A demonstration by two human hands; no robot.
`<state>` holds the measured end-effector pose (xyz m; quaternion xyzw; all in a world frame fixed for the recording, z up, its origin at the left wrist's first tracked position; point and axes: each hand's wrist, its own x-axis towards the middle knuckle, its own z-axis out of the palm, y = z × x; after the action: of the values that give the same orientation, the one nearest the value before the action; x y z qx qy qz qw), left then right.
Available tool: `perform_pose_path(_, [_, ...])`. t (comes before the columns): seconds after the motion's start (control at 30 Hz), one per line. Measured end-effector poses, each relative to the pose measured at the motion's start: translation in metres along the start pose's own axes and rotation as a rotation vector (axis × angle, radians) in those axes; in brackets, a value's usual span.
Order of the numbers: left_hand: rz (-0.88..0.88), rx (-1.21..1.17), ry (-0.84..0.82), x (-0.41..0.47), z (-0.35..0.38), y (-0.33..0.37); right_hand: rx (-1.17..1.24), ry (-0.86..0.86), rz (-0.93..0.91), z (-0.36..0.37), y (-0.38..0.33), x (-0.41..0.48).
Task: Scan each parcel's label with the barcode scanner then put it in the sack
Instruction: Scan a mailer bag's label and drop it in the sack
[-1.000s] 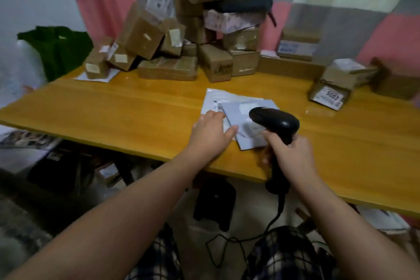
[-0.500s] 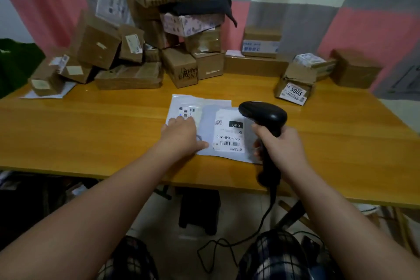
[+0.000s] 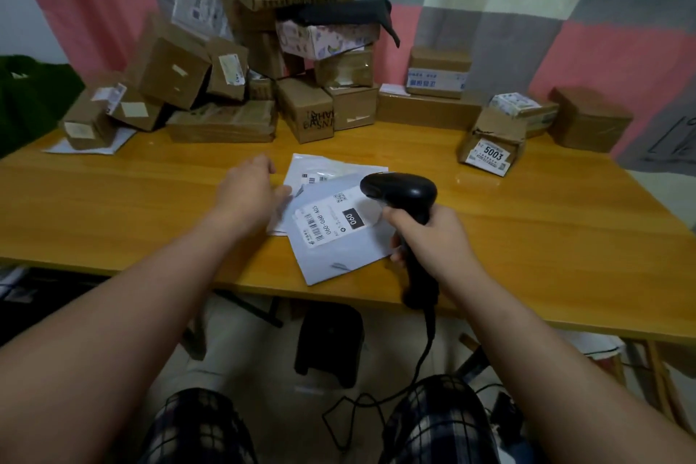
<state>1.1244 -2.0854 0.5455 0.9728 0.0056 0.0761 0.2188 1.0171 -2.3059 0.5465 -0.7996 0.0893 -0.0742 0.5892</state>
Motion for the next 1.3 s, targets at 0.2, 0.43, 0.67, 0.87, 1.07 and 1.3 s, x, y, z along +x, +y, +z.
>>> perform_pose_path(0.2, [-0.020, 0.150, -0.353, -0.041, -0.008, 0.002, -0.072, 0.051, -0.003, 0.014, -0.003, 0.007])
perform_pose_path(0.43, [-0.019, -0.010, -0.460, -0.069, -0.009, 0.008, -0.022, -0.138, 0.184, 0.018, -0.003, 0.010])
perform_pose_path(0.67, [-0.193, -0.416, -0.523, -0.061, -0.005, -0.009, -0.257, -0.192, 0.091, 0.038, -0.006, -0.003])
perform_pose_path(0.87, [-0.235, -0.552, -0.497, -0.072, 0.005, -0.016, -0.058, -0.192, 0.093, 0.050, -0.008, -0.014])
perform_pose_path(1.07, [-0.328, -0.528, -0.093, -0.049, -0.001, -0.053, 0.073, -0.130, 0.047, 0.050, -0.009, -0.017])
perform_pose_path(1.3, [-0.339, -0.432, -0.239, -0.047, 0.004, -0.048, 0.127, -0.165, 0.049, 0.064, -0.008, -0.017])
